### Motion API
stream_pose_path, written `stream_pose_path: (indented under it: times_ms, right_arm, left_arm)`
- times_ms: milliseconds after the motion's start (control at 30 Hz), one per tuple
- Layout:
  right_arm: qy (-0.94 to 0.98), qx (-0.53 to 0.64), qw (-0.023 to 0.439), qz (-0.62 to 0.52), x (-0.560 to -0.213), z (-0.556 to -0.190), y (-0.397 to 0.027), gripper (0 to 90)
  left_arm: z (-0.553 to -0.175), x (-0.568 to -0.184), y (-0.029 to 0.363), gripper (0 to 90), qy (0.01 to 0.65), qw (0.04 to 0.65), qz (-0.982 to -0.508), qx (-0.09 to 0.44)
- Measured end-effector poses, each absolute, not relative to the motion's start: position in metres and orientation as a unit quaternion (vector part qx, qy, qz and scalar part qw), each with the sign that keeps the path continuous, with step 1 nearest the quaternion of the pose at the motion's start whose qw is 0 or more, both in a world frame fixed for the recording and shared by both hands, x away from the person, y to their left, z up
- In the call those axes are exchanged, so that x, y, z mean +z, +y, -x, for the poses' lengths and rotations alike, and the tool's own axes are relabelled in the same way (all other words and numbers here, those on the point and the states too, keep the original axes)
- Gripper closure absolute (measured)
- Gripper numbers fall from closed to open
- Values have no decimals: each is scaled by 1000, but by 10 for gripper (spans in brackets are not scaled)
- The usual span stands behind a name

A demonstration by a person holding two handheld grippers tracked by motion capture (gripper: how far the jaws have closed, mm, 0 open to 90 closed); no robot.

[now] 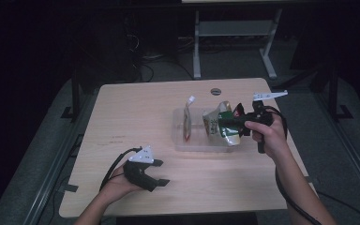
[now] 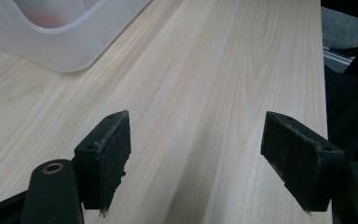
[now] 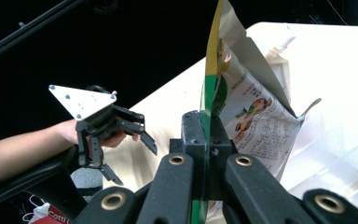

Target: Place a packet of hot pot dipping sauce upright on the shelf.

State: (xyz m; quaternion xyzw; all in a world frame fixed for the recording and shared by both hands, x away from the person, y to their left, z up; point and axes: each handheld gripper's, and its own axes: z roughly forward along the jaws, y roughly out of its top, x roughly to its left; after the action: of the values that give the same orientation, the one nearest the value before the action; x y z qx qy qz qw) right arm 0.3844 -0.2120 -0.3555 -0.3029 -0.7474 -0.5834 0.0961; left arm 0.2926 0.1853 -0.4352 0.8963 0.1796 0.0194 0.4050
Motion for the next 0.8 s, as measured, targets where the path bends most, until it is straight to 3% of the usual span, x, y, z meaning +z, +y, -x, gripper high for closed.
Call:
stream_pose_path:
  times_ms: [800]
  right_arm:
    - [-758,-556,61,334,-372,-403,-207,891]
  left_arm:
    - [-292,-439,182,236,179,400,-899,10]
